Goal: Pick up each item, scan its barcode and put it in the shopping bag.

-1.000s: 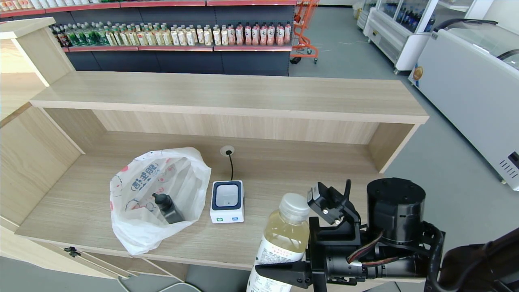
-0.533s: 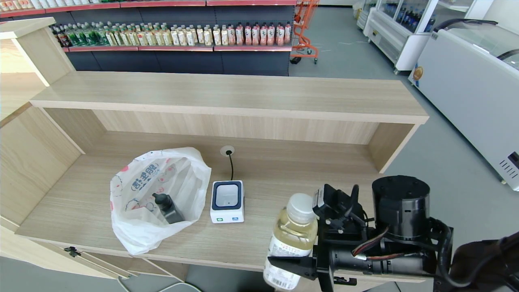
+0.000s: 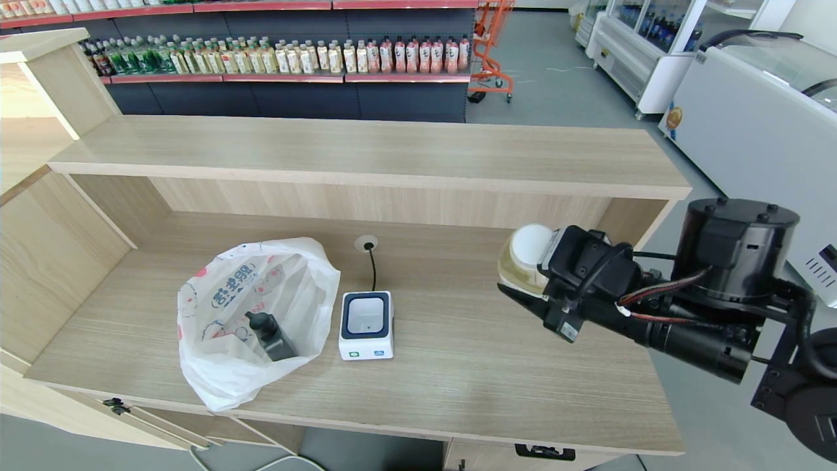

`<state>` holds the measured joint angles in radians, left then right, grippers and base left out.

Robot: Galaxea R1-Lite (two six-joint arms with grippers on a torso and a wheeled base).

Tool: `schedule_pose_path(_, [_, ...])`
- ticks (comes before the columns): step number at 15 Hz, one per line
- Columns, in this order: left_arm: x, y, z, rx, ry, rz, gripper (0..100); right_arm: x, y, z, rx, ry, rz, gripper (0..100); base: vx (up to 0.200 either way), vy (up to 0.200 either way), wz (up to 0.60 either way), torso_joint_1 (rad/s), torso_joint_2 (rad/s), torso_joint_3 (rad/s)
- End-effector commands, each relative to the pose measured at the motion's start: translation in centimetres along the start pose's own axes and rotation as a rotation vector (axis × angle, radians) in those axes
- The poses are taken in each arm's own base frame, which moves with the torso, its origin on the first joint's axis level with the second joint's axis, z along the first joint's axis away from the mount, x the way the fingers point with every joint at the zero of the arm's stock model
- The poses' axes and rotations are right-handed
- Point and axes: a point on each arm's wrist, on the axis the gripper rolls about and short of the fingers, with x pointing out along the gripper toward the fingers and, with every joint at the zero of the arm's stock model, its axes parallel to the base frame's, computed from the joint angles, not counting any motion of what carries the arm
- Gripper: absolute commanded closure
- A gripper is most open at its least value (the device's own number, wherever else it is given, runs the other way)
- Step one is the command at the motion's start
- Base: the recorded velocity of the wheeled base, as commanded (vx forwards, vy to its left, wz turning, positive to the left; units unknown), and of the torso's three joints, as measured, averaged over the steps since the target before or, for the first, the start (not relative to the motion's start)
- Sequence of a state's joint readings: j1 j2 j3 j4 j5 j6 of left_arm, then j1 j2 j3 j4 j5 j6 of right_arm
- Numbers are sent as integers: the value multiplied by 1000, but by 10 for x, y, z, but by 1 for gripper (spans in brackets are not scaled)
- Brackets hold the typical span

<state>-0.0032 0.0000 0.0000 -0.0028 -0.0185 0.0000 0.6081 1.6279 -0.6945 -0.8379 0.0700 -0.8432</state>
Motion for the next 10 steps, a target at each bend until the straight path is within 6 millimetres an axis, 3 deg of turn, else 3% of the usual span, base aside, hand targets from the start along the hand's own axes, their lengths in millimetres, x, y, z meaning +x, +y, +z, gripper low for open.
schedule_pose_path(1, [0,0,0,0,1,0,0,8,-1,6,-156,-5,-22,100,0,0,0,0,0,0])
schedule_pose_path(5, [0,0,0,0,1,0,0,10,16,27,-328,-38,-23,100,0,0,0,0,0,0])
schedule_pose_path(10, [0,0,0,5,1,0,0,8,25,41,-375,-41,-44,100,0,0,0,0,0,0])
